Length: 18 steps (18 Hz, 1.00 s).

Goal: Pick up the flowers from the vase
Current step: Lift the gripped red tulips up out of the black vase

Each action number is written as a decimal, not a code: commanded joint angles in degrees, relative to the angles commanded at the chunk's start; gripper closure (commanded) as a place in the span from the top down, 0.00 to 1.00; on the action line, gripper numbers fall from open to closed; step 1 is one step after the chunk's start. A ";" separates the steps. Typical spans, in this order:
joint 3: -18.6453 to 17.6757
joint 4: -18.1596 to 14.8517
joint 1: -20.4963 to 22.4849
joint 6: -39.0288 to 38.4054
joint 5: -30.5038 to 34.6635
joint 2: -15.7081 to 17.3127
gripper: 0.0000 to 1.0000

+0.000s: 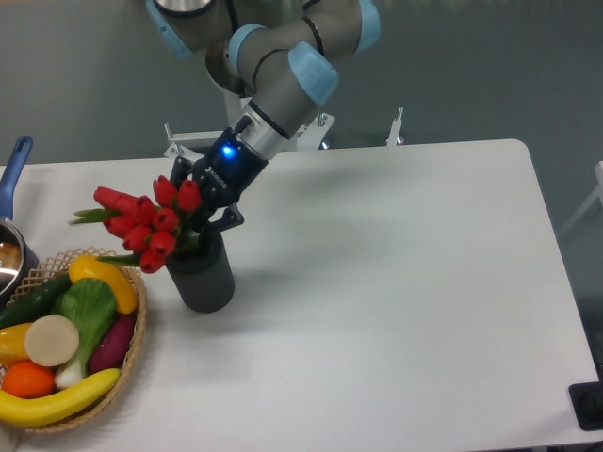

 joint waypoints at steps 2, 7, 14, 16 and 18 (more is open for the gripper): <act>0.35 0.00 0.44 -0.61 0.00 1.14 0.00; 1.32 -0.09 0.53 -6.76 -0.09 4.31 0.00; 6.85 0.00 -1.75 -16.95 -0.44 5.98 0.00; 8.52 0.00 -2.37 -19.24 -0.44 5.98 0.00; 9.84 -0.09 -2.37 -21.09 -0.62 5.80 0.00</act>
